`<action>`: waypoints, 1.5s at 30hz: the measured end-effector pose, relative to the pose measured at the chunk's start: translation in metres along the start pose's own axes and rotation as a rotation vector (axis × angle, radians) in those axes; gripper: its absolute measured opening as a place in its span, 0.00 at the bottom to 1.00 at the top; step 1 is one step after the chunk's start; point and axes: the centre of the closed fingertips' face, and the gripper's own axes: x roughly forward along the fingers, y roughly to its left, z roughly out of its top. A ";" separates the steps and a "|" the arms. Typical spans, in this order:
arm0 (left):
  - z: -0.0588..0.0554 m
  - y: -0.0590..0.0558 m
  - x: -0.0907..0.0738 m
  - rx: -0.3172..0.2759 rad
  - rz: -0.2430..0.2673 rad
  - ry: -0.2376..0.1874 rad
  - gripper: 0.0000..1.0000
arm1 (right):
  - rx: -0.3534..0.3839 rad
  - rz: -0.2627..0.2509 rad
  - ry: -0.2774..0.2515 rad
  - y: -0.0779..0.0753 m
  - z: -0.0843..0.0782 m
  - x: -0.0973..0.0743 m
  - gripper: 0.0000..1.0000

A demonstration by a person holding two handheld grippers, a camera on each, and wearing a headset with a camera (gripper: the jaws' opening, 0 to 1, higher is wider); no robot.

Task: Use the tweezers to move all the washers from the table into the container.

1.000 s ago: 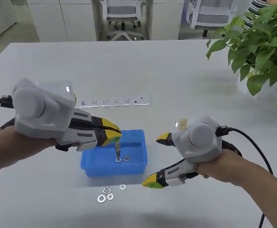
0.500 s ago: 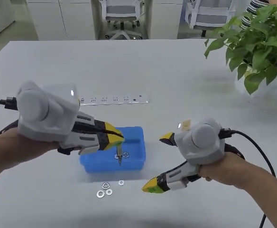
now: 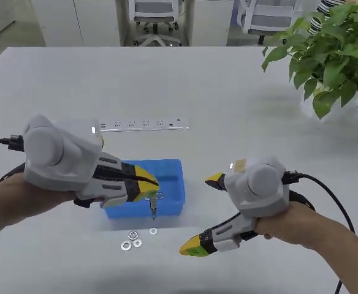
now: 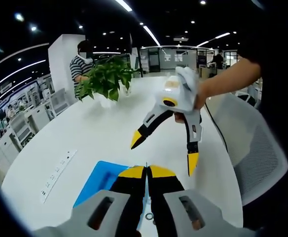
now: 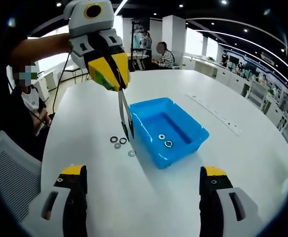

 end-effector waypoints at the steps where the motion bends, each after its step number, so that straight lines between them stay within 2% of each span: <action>1: -0.001 -0.001 0.001 0.002 -0.003 0.000 0.06 | 0.000 0.001 -0.002 0.001 0.000 0.000 0.96; 9: -0.009 -0.005 0.006 0.004 -0.021 0.002 0.06 | -0.003 0.008 -0.016 0.004 0.000 0.001 0.96; 25: -0.027 -0.007 0.014 -0.005 -0.041 0.022 0.05 | 0.000 0.019 -0.011 0.007 -0.007 0.003 0.95; 41: -0.037 -0.010 0.021 0.011 -0.057 0.039 0.06 | 0.008 0.024 -0.007 0.009 -0.013 0.004 0.93; 45: -0.036 -0.008 0.022 0.015 -0.053 0.032 0.06 | 0.011 0.026 -0.008 0.009 -0.015 0.004 0.92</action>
